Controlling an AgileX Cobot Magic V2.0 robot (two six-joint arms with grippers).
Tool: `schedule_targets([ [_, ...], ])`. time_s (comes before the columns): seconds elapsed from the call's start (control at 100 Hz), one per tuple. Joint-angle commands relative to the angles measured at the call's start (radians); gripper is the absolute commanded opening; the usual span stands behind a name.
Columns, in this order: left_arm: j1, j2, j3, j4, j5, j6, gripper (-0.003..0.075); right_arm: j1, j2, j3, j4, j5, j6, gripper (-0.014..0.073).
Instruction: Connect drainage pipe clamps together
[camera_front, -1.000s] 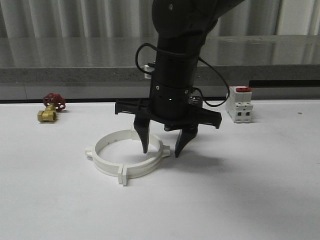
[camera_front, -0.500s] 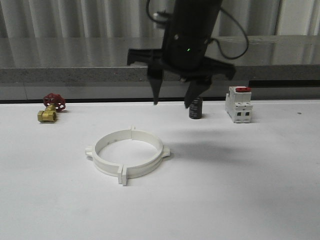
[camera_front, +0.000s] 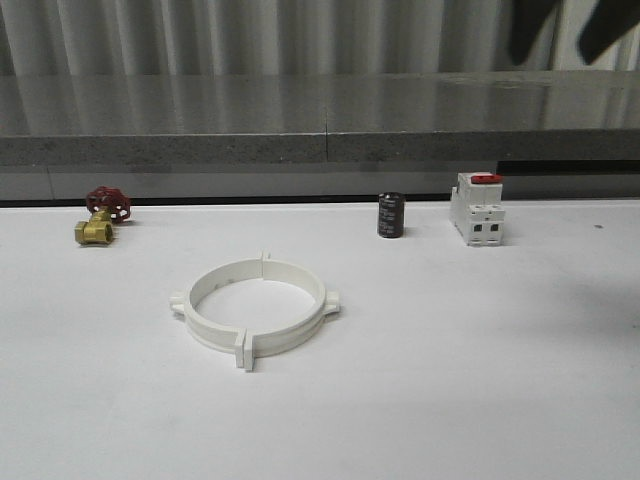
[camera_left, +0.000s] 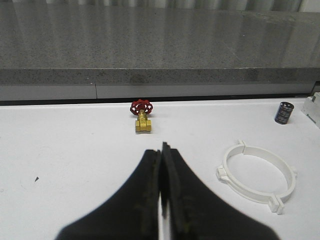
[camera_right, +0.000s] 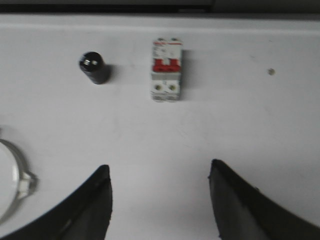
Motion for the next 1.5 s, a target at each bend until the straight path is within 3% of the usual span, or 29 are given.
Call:
schedule_targets([
  [0.0,0.001,0.011,-0.026,-0.017,-0.079,-0.001,-0.0021,-0.044,-0.128,0.069,-0.027,-0.06,-0.027,0.0436],
  [0.19,0.001,0.011,-0.026,-0.017,-0.079,-0.001,-0.0021,-0.078,-0.341,0.269,-0.027,-0.072,-0.027,0.0407],
  [0.49,0.001,0.011,-0.026,-0.017,-0.079,-0.001,-0.0021,-0.078,-0.616,0.505,-0.027,-0.076,-0.028,-0.0071],
  [0.77,0.001,0.011,-0.026,-0.017,-0.079,-0.001,-0.0021,-0.078,-0.706,0.544,-0.027,-0.015,-0.028,-0.0066],
  [1.49,0.001,0.011,-0.026,-0.017,-0.079,-0.001,-0.0021,-0.081,-0.779,0.556,-0.031,-0.061,-0.032,-0.0066],
])
